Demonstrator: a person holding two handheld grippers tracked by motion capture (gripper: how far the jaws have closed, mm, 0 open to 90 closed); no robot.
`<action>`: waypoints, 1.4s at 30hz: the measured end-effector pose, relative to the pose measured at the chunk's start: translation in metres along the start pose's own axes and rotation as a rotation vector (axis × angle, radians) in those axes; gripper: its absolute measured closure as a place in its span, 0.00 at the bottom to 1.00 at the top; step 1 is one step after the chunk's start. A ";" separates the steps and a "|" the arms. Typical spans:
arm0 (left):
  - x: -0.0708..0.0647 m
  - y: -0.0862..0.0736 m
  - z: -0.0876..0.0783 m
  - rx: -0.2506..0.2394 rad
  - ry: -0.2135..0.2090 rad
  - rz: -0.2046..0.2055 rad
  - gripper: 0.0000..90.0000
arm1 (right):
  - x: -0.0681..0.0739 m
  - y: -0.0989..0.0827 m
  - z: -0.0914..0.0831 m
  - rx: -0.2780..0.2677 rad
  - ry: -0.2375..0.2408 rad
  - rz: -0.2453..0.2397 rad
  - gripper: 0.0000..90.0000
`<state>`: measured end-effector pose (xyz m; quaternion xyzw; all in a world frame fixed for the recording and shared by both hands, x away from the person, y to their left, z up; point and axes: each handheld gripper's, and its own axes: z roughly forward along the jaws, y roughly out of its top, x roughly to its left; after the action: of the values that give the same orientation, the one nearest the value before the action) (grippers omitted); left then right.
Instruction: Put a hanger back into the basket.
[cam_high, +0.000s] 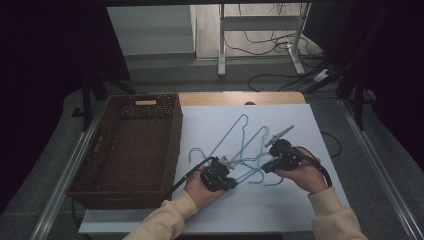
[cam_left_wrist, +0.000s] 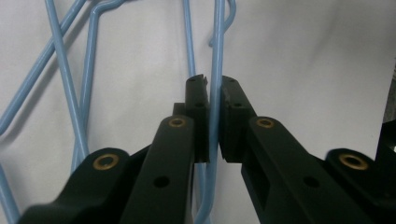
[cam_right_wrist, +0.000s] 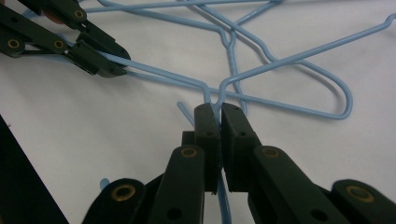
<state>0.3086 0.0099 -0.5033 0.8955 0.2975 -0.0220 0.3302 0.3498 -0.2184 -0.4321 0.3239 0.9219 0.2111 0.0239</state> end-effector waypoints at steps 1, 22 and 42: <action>-0.001 0.000 -0.001 -0.002 0.004 0.002 0.94 | 0.000 0.000 -0.001 -0.008 0.000 -0.003 0.95; -0.001 0.007 -0.070 -0.193 0.069 -0.054 0.96 | -0.058 -0.054 -0.052 -0.538 -0.102 0.344 0.31; 0.021 -0.020 -0.184 -0.393 0.066 -0.103 0.96 | -0.053 -0.052 -0.029 -0.460 -0.095 0.288 0.32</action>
<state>0.2861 0.1447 -0.3764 0.7977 0.3522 0.0490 0.4872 0.3557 -0.2974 -0.4318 0.4472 0.7922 0.4006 0.1097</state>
